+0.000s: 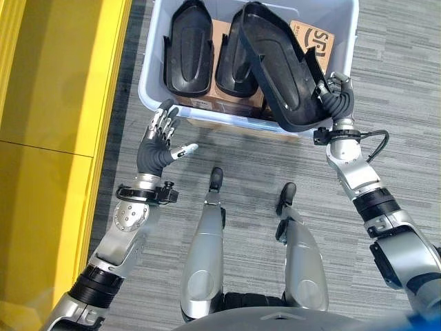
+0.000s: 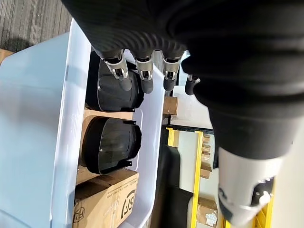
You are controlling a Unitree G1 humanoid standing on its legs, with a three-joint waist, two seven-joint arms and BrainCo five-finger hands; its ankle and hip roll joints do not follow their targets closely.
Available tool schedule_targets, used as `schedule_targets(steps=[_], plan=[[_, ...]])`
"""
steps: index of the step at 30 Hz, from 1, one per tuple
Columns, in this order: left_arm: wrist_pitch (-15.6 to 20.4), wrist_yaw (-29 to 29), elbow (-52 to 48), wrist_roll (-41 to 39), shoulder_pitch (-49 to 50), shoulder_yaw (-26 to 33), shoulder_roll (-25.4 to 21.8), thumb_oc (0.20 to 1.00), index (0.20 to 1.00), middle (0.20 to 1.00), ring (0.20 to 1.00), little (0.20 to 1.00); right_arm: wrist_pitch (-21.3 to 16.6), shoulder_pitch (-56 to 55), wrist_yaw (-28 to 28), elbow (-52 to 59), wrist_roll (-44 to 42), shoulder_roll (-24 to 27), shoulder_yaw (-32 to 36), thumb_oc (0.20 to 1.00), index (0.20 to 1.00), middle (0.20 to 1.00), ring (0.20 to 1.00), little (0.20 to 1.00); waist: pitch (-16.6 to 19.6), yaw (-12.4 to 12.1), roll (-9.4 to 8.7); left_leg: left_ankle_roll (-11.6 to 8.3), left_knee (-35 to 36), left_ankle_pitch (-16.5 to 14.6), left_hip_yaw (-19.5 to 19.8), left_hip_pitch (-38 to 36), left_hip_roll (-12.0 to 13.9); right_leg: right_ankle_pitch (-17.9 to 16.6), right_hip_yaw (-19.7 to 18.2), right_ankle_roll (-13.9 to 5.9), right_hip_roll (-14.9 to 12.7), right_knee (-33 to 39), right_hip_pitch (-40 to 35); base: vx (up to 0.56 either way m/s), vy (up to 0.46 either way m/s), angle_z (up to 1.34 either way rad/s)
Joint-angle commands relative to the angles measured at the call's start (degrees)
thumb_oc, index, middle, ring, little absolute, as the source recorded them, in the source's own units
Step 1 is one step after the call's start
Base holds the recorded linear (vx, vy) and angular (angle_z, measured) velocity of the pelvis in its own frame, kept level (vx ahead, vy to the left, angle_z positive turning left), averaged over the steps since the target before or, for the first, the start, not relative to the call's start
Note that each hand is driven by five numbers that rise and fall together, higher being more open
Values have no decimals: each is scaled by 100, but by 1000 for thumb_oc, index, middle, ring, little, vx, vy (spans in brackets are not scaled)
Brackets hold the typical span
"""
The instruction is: Move parts from the plastic box to the shelf.
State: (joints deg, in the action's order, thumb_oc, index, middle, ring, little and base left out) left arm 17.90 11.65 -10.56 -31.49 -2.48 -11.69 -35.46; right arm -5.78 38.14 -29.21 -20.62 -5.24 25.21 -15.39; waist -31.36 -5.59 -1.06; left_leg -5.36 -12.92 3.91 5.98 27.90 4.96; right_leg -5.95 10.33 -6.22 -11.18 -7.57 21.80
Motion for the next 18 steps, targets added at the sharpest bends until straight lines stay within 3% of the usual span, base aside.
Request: schedule_targets(steps=[1, 9, 18], plan=[[191, -118, -694, 19, 402, 101, -144, 1000, 1000, 1000, 1000, 1000, -626, -101, 14, 759, 214, 37, 382, 200, 200, 200, 200, 200, 517, -9, -120, 112, -87, -540, -262, -338, 46, 402, -200, -201, -255, -292, -101, 61, -36, -2], [43, -290, -640, 104, 896, 424, 10, 1000, 1000, 1000, 1000, 1000, -774, -1167, 575, 1697, 52, -196, 402, 200, 200, 200, 200, 200, 1017, 54, -263, 71, 335, -390, -220, -1004, 185, 386, -109, -246, -236, 64, -788, 56, -29, 2], [-135, -391, -403, 222, 1352, 787, 320, 1000, 1000, 1000, 1000, 1000, -837, -1747, 1335, 2095, -758, -443, 109, 200, 200, 200, 200, 200, 1636, 55, -248, -41, 909, -209, -209, -1879, 479, 653, 74, -225, -50, 158, -1526, 42, -53, 2]])
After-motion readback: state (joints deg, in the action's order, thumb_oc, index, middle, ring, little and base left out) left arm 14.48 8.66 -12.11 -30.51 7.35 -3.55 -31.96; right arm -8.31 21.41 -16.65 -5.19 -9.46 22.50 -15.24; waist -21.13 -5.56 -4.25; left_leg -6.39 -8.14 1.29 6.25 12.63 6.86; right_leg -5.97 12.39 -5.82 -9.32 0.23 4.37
